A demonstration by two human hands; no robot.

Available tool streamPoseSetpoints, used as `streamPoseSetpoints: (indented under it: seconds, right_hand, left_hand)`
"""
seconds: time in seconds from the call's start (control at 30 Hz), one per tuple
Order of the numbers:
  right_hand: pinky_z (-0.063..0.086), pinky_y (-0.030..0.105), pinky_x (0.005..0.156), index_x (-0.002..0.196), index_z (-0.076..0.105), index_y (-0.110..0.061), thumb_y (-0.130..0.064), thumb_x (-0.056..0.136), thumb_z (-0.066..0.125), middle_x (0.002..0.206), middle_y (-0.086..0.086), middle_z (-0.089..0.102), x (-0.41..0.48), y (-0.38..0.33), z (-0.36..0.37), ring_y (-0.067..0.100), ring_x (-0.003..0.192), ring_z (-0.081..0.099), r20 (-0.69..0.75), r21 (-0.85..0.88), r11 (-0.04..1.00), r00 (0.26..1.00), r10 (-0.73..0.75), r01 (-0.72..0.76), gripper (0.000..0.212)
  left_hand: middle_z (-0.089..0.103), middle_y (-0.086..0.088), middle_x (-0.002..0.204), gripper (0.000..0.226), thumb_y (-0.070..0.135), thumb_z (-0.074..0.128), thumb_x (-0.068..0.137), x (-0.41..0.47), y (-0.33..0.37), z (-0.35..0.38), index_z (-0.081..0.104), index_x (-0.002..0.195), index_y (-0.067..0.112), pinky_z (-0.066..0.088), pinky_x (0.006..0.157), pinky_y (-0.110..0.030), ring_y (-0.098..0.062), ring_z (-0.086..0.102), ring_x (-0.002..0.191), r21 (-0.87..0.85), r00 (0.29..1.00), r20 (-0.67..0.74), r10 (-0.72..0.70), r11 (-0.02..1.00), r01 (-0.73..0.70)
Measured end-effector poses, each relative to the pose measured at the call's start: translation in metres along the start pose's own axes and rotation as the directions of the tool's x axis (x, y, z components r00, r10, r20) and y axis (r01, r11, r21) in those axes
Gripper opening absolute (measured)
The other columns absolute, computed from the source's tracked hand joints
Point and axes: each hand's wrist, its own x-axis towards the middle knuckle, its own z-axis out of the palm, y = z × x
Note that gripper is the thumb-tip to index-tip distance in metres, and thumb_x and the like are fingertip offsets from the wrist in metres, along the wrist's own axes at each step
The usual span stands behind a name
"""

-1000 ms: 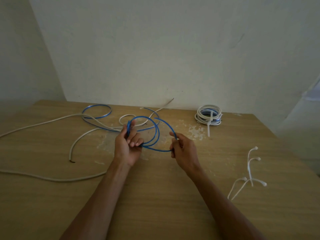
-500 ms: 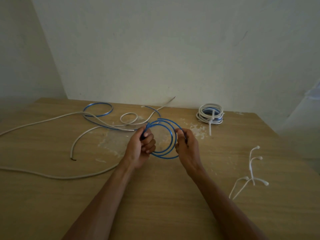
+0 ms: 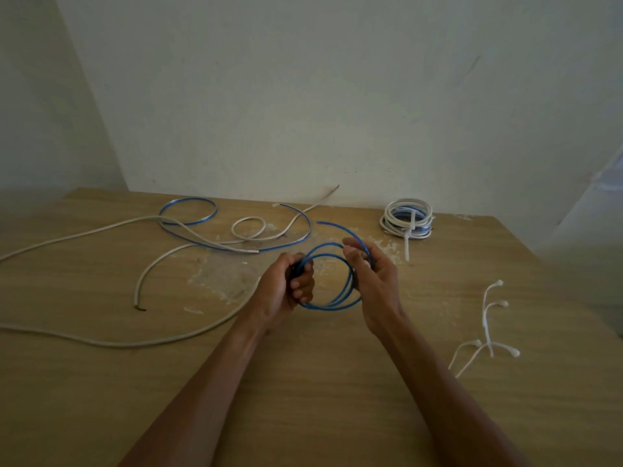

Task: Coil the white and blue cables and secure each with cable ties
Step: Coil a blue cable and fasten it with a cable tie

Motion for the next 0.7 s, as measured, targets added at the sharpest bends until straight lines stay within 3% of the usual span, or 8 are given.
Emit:
streamPoseSetpoints:
  seconds: [0.13, 0.23, 0.3, 0.4, 0.53, 0.6, 0.7]
  right_hand:
    - [0.037, 0.024, 0.052, 0.1, 0.075, -0.023, -0.028, 0.096, 0.067, 0.069, -0.009, 0.06, -0.002, 0.001, 0.001, 0.006, 0.057, 0.04, -0.011, -0.177, 0.981, 0.996, -0.087, 0.083, 0.011]
    - [0.042, 0.026, 0.057, 0.108, 0.072, -0.024, -0.033, 0.096, 0.067, 0.085, -0.001, 0.067, -0.002, 0.003, 0.001, 0.006, 0.062, 0.048, -0.019, -0.235, 0.96, 0.987, -0.162, 0.153, 0.017]
    - [0.044, 0.028, 0.059, 0.105, 0.07, -0.022, -0.034, 0.096, 0.066, 0.085, 0.002, 0.066, -0.001, 0.008, 0.003, 0.007, 0.065, 0.051, -0.026, -0.262, 0.954, 0.987, -0.156, 0.144, 0.016]
    - [0.041, 0.03, 0.06, 0.091, 0.07, -0.018, -0.028, 0.103, 0.053, 0.071, -0.008, 0.064, 0.003, 0.014, 0.001, 0.003, 0.059, 0.049, -0.052, -0.291, 0.953, 0.993, -0.103, 0.084, 0.023]
    - [0.042, 0.029, 0.053, 0.092, 0.069, -0.014, -0.03, 0.103, 0.053, 0.078, -0.001, 0.069, 0.004, 0.014, -0.002, 0.01, 0.055, 0.052, 0.073, -0.26, 0.963, 0.996, -0.049, 0.066, 0.025]
    - [0.042, 0.028, 0.054, 0.089, 0.068, -0.018, -0.033, 0.098, 0.063, 0.071, -0.006, 0.066, 0.0, 0.013, 0.001, 0.005, 0.054, 0.052, 0.131, -0.337, 0.931, 0.986, -0.102, 0.141, 0.018]
    - [0.043, 0.025, 0.052, 0.085, 0.067, -0.016, -0.024, 0.096, 0.067, 0.063, -0.005, 0.063, -0.003, 0.013, 0.004, 0.007, 0.05, 0.052, 0.158, -0.392, 0.898, 0.976, -0.147, 0.199, 0.013]
  left_hand:
    - [0.024, 0.006, 0.047, 0.034, 0.022, 0.027, 0.101, 0.0, -0.003, 0.003, 0.049, 0.077, 0.012, 0.027, 0.044, -0.025, -0.009, 0.025, 0.04, 0.074, 1.0, -0.007, 0.01, 0.997, -0.009]
    - [0.024, 0.006, 0.049, 0.036, 0.023, 0.028, 0.103, 0.001, -0.005, 0.001, 0.051, 0.078, 0.012, 0.026, 0.043, -0.024, -0.008, 0.025, 0.04, 0.038, 0.999, -0.015, 0.05, 0.998, -0.049]
    - [0.023, 0.007, 0.05, 0.035, 0.024, 0.029, 0.105, 0.002, -0.004, -0.002, 0.051, 0.08, 0.013, 0.025, 0.042, -0.023, -0.007, 0.024, 0.039, -0.031, 0.996, -0.018, 0.083, 0.996, -0.084]
    - [0.023, 0.01, 0.047, 0.034, 0.026, 0.032, 0.106, 0.005, 0.001, -0.008, 0.05, 0.079, 0.015, 0.023, 0.037, -0.02, -0.004, 0.022, 0.035, -0.218, 0.995, -0.015, 0.103, 0.97, -0.104]
    - [0.022, 0.01, 0.046, 0.034, 0.025, 0.032, 0.106, 0.006, 0.006, -0.016, 0.048, 0.077, 0.016, 0.02, 0.037, -0.02, -0.003, 0.021, 0.033, -0.341, 0.993, -0.046, 0.112, 0.932, -0.121]
    - [0.023, 0.009, 0.046, 0.034, 0.026, 0.033, 0.105, 0.005, 0.006, -0.018, 0.047, 0.076, 0.015, 0.022, 0.037, -0.02, -0.004, 0.022, 0.034, -0.335, 0.991, -0.06, 0.118, 0.933, -0.131]
    - [0.029, 0.007, 0.049, 0.035, 0.027, 0.034, 0.106, 0.004, 0.006, -0.013, 0.048, 0.076, 0.014, 0.028, 0.041, -0.021, -0.006, 0.027, 0.038, -0.261, 0.99, -0.084, 0.115, 0.956, -0.133]
